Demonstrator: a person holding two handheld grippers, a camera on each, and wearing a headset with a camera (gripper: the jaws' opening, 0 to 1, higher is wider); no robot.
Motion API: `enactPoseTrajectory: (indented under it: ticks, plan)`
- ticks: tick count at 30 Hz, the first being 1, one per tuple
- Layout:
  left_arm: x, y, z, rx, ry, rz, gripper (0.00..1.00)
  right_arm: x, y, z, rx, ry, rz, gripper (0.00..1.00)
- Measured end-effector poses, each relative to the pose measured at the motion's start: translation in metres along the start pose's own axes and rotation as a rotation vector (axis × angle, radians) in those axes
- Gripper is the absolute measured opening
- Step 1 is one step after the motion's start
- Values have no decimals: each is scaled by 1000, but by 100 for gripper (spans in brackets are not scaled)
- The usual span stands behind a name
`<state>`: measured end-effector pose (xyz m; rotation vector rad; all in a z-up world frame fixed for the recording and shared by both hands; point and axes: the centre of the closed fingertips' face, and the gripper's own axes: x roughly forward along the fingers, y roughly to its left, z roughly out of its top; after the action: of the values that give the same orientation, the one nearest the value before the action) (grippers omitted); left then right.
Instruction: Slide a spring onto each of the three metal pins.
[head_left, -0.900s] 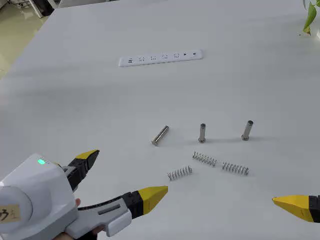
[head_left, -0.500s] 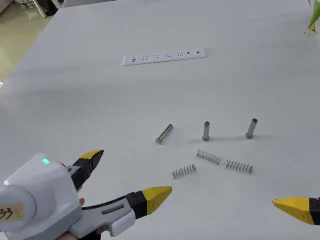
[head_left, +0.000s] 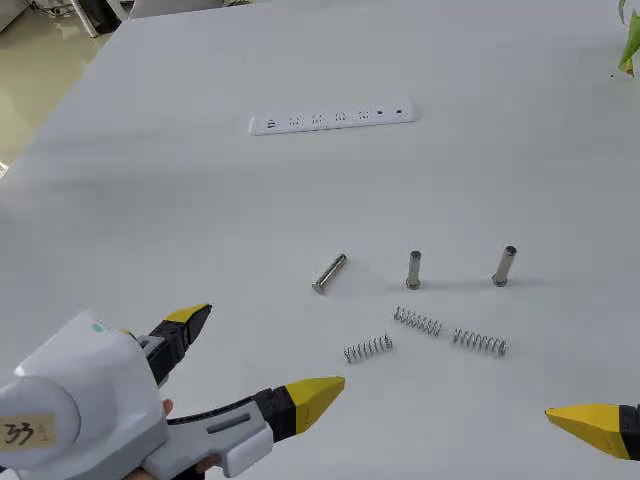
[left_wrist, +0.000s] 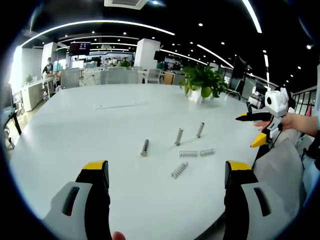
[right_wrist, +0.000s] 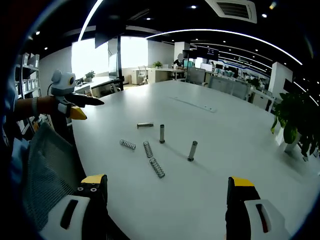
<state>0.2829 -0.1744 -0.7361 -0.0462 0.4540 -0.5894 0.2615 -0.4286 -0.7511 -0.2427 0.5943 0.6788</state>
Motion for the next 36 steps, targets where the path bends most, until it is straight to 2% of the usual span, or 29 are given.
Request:
enactPoseTrajectory:
  ticks: [3,7,10,17,24,28,30,32,36]
  plan:
    - [2,-1,-2,-2,9,-7,95,-1,-1,-2,4,2,0,99]
    - [5,0,1,-1,11,-16,95,-1,-2,-2,7,4,-3,99]
    - [10,2,8,7,15,-23,95,-1,-3,-1,8,1,-5,99]
    - [26,5,32,64,16,-56,95,-4,-2,-1,-3,-2,-3,99]
    - [45,10,31,118,112,-79,91,-9,-3,-1,-15,-1,-18,99]
    - [53,12,33,133,132,-91,89,-10,-1,-1,-14,-7,-24,99]
    - [58,10,34,137,148,-111,83,-10,0,-2,-10,-8,-23,99]
    - [63,11,35,151,162,-113,81,-9,2,-4,-9,-4,-22,99]
    - [74,11,35,204,200,-126,79,-8,6,-5,-5,-3,-14,98]
